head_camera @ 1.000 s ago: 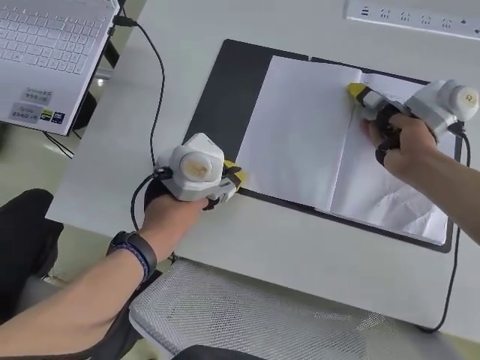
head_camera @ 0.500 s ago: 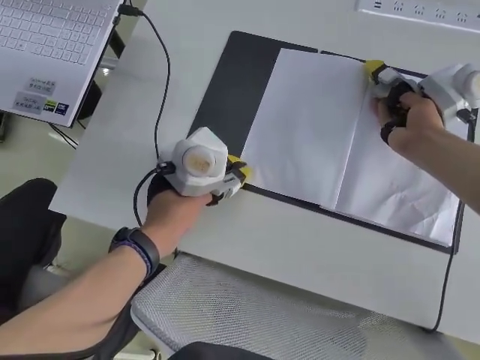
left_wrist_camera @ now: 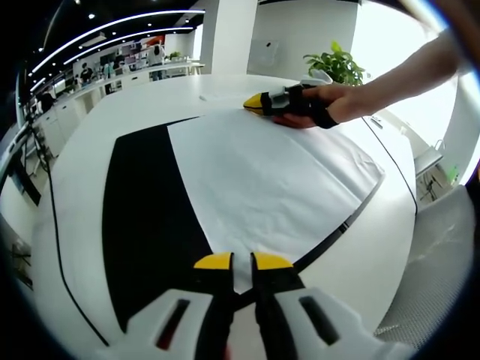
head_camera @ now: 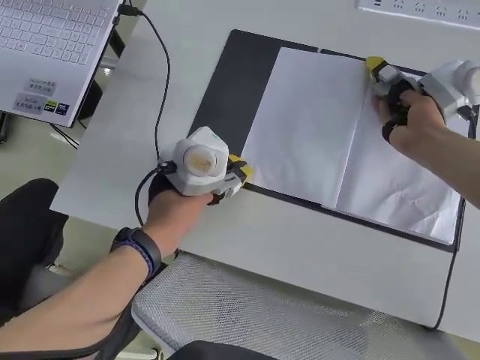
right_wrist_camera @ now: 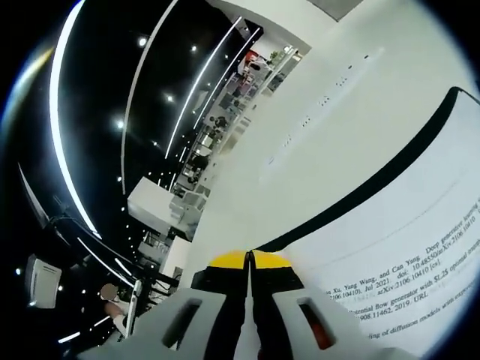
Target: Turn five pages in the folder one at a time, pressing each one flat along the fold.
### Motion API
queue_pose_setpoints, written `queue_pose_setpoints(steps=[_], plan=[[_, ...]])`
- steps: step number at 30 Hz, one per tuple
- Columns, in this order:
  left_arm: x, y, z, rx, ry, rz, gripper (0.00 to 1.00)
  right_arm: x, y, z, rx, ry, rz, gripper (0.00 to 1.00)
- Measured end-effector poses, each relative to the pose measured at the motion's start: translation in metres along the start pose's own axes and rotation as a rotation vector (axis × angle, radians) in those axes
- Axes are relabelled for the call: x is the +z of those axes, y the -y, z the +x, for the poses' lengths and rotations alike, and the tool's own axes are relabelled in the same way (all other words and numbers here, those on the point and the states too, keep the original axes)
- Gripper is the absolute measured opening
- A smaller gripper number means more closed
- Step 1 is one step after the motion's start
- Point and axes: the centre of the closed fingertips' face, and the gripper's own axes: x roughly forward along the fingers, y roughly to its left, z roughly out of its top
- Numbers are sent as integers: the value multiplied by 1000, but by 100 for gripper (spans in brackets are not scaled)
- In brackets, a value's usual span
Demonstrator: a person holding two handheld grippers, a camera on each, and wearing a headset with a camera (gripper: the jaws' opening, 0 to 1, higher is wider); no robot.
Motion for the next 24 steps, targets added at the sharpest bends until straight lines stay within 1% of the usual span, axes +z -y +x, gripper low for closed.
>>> queue_pose_setpoints(steps=[1, 2, 4, 8, 11, 13, 14, 15, 20, 22, 24], plan=[[0, 0, 0, 1, 0, 0, 7, -4, -2, -3, 9, -17, 1, 0], [0, 0, 0, 2, 0, -1, 7, -11, -5, -7, 29, -41, -17, 0], [0, 0, 0, 2, -3, -4, 7, -20, -9, -16, 50, -67, -59, 0], [0, 1, 0, -1, -8, 2, 9, -30, -13, -29, 64, -82, -66, 0], [0, 3, 0, -2, -11, 5, 10, -39, -21, -41, 76, -92, -74, 0], [0, 4, 0, 1, -14, 14, 10, -48, -29, -50, 92, -112, -120, 0], [0, 4, -1, 1, -15, 15, 10, -51, -31, -53, 95, -117, -130, 0], [0, 4, 0, 2, -14, 13, 10, -54, -36, -58, 97, -120, -126, 0], [-1, 4, -1, -1, -14, 12, 10, -67, -48, -76, 111, -127, -113, 0], [0, 4, -1, -2, -15, 13, 10, -69, -44, -77, 123, -142, -128, 0], [0, 5, -2, -3, -16, 17, 11, -76, -49, -86, 135, -149, -127, 0]])
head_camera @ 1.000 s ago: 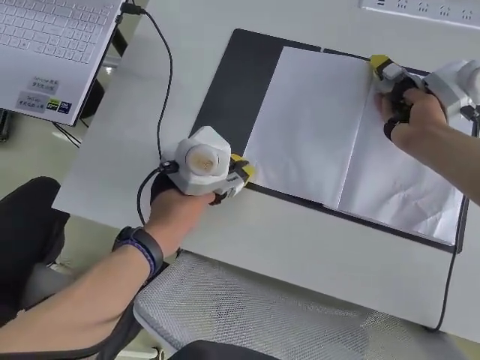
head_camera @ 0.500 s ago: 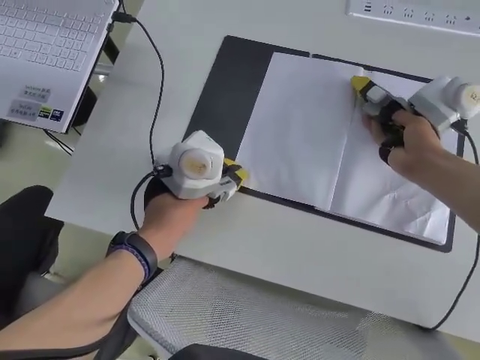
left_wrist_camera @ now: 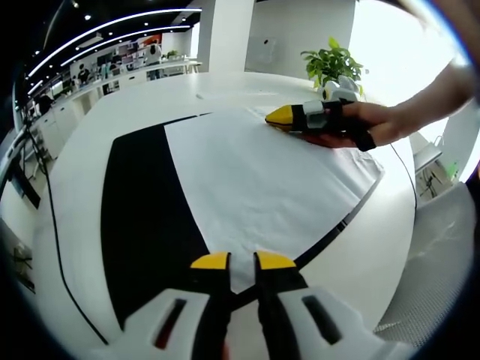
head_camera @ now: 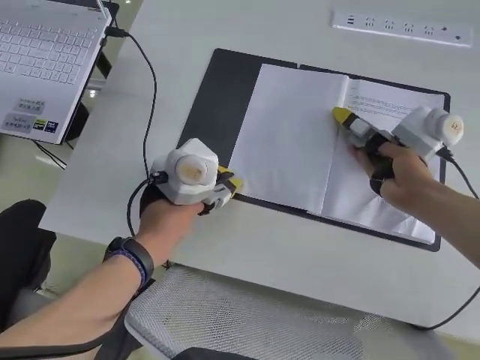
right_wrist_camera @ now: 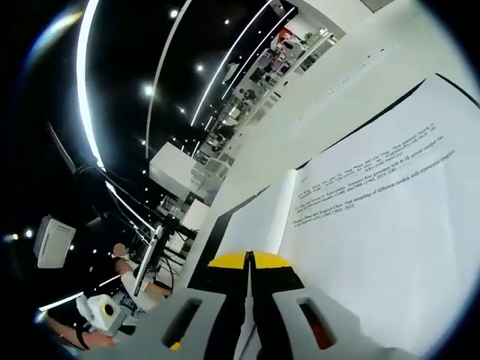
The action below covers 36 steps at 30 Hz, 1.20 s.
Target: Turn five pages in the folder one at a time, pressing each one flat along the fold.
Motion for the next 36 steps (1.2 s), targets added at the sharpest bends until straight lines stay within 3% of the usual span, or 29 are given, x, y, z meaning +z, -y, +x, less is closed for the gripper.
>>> queue_pose_setpoints(steps=[2, 10, 18, 32, 36], plan=[[0, 1, 0, 1, 2, -1, 11, -4, 5, -3, 20, -4, 21, 0], [0, 1, -1, 2, 7, -9, 11, -33, -20, -28, 48, -15, 30, 0], [-2, -2, 3, -3, 9, -7, 11, -59, -27, -42, 66, -65, 10, 0], [-3, -2, 4, -6, 13, -2, 11, -101, -37, -70, 66, -106, 19, 0], [-3, -2, 4, -8, 15, 1, 12, -108, -31, -74, 61, -122, 20, 0]])
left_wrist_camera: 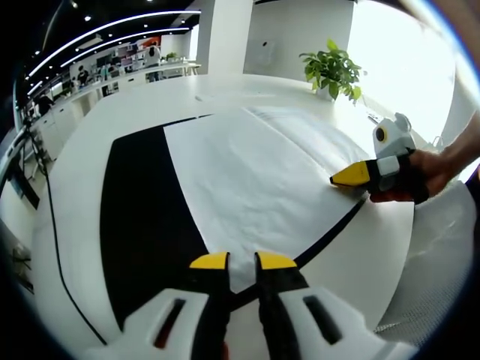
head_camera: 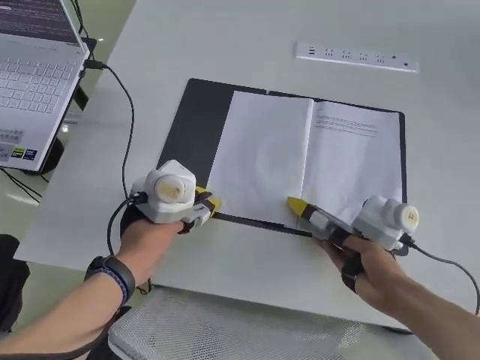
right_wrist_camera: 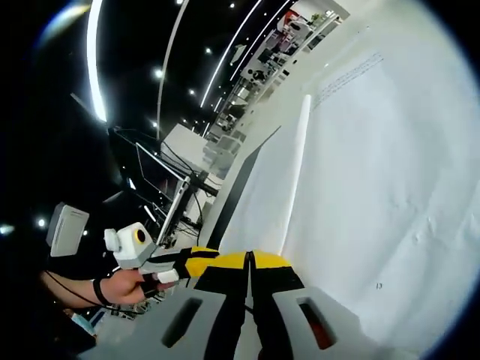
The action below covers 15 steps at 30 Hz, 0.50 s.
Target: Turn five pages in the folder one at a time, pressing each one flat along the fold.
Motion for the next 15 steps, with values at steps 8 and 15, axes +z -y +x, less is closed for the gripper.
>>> queue_pose_setpoints(steps=[8, 15], plan=[[-2, -5, 3, 0, 12, -9, 11, -16, 2, -11, -23, -11, 24, 0], [-3, -4, 5, -10, 13, -10, 13, -50, 3, -22, -42, -113, 9, 0]])
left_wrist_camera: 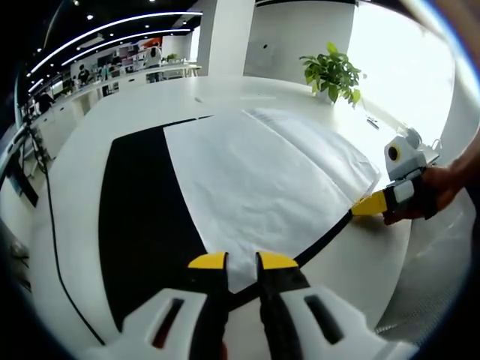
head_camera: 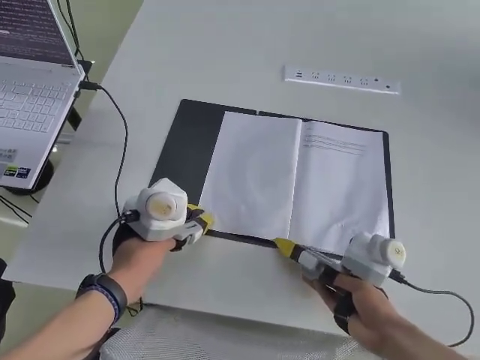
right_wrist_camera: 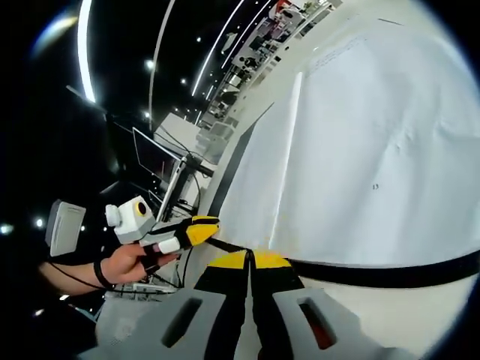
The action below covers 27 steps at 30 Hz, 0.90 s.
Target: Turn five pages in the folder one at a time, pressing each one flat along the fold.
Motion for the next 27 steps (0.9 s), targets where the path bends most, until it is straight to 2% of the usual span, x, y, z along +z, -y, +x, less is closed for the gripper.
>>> queue_pose_setpoints(steps=[1, 4, 8, 17, 23, 27], plan=[[0, 0, 0, 0, -2, 3, 13, 1, -3, 0, 14, 13, 1, 0], [0, 0, 0, -5, -7, 4, 14, 1, -3, 1, -6, 30, 13, 0], [-1, 1, 1, -11, -14, 8, 15, 2, -4, 2, -6, 39, 23, 0], [-2, 7, -1, -23, -38, 18, 21, 8, -13, -4, 25, 56, 15, 0], [5, 11, -10, -17, -15, 15, 24, 13, -22, -12, 48, 70, 4, 0], [11, 12, -18, -5, 5, 3, 24, 18, -24, -18, 47, 70, -30, 5]])
